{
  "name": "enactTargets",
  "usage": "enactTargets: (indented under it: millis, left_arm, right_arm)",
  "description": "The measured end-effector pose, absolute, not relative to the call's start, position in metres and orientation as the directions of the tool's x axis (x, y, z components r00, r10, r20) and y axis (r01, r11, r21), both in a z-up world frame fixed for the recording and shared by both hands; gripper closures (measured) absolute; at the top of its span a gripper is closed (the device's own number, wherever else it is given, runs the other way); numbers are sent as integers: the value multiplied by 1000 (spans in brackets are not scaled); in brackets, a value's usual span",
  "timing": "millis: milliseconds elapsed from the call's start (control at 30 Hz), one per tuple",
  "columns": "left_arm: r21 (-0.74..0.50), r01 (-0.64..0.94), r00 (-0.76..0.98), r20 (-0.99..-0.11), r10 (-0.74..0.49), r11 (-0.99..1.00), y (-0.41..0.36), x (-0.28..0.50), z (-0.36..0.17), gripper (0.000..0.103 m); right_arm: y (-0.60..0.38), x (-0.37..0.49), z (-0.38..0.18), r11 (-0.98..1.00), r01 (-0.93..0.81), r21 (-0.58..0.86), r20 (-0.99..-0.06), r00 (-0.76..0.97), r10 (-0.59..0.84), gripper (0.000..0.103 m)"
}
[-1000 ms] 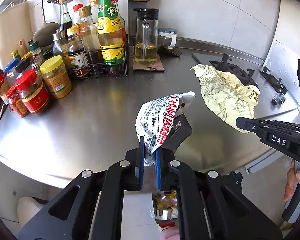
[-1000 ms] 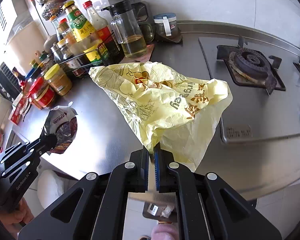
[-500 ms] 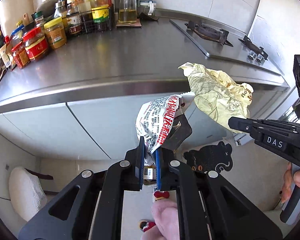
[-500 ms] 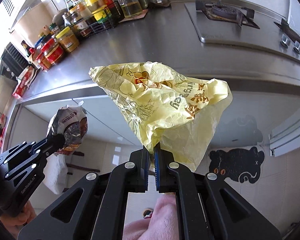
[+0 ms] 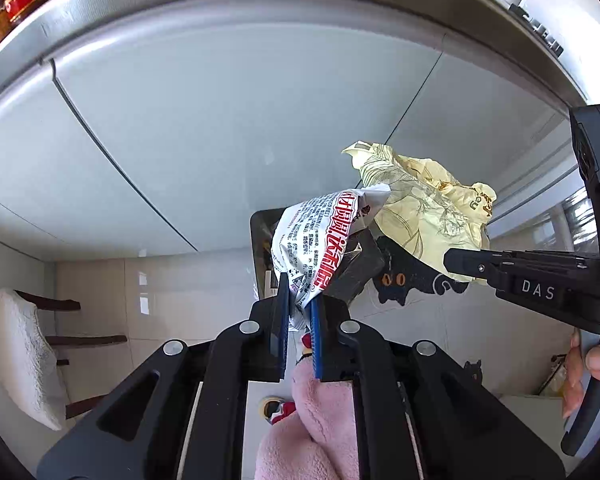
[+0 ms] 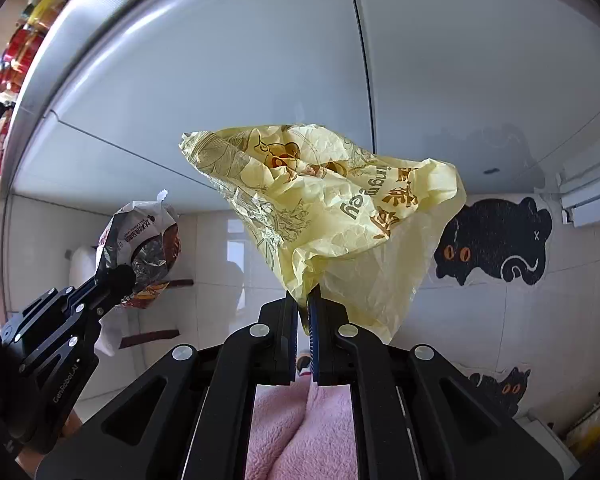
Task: Collect trash
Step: 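Carry both bags down over the floor bin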
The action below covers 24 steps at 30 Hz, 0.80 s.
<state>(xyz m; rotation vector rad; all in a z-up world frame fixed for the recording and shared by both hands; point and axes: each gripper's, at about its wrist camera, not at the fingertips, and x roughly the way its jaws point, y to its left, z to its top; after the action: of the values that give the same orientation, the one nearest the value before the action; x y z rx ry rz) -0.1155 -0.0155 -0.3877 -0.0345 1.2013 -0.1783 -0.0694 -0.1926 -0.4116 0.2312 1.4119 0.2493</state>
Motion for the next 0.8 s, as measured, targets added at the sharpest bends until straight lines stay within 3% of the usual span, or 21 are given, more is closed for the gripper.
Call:
enactTargets:
  millis: [333, 600, 733, 800]
  left_arm:
    - [-134, 141, 216, -963, -162, 981, -18, -73, -488, 95]
    - [-190, 67, 170, -965, -199, 980, -10, -44, -539, 93]
    - [-212, 64, 144, -965, -219, 975, -13, -33, -548, 82]
    - [-216, 73, 145, -964, -225, 974, -15, -31, -547, 81]
  right_arm:
    - [-179, -16, -508, 967, 4, 256, -966, 17, 256, 96]
    - [-172, 2, -553, 963, 59, 263, -964, -33, 265, 96]
    - [-182, 10, -570, 946, 129, 296, -950, -59, 306, 93]
    - [-180, 13, -570, 942, 140, 304, -947, -63, 315, 93]
